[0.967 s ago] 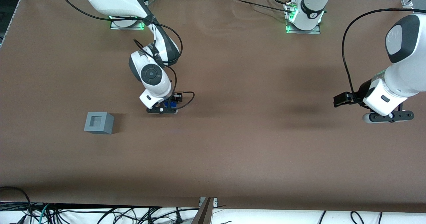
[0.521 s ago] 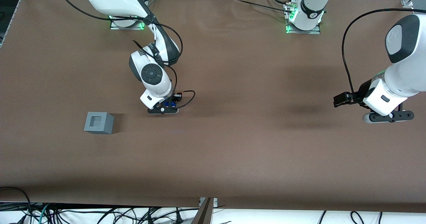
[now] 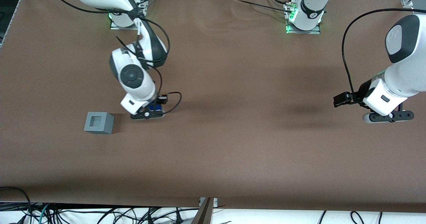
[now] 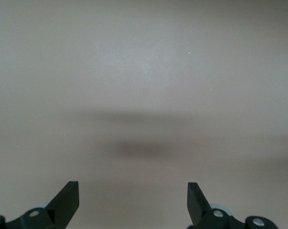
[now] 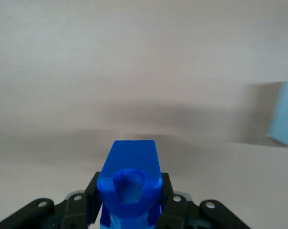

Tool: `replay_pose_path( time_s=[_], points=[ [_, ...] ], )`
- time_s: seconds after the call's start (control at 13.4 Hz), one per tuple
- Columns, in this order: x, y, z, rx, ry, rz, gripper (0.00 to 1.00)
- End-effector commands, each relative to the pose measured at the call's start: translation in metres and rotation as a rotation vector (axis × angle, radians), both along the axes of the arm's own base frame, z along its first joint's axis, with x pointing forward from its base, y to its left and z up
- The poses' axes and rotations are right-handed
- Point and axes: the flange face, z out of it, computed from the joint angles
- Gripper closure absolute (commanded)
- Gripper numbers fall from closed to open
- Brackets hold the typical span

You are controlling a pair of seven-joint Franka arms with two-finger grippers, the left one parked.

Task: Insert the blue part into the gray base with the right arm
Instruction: 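Lift the blue part and carry it over the gray base, then lower the blue part into the gray base's square opening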

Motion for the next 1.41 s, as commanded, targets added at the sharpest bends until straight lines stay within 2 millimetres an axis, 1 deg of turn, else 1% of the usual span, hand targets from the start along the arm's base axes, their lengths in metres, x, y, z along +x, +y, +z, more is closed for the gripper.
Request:
replay_pose_path(
  time_s=[0.0,0.15,0.22,0.52,0.6,0.82,0.89,0.97,1.12,1.34],
  points=[
    [0.016,-0.059,0.03,0.026,0.014,0.009,0.84],
    [0.027,-0.096,0.041,0.041,0.012,0.001,0.84],
    [0.032,-0.11,0.054,0.039,0.003,-0.004,0.84],
    [0.051,-0.153,0.083,0.036,-0.034,-0.054,0.84],
    [0.054,-0.163,0.085,0.035,-0.038,-0.067,0.84],
    [0.059,-0.185,0.077,0.03,-0.031,-0.077,0.84],
    [0.061,-0.197,0.078,0.031,-0.034,-0.095,0.84],
    [0.063,-0.205,0.075,0.028,-0.034,-0.094,0.84],
    [0.07,-0.208,0.078,0.028,-0.042,-0.075,0.84],
    [0.084,-0.212,0.072,0.017,-0.057,-0.078,0.84]
  ],
)
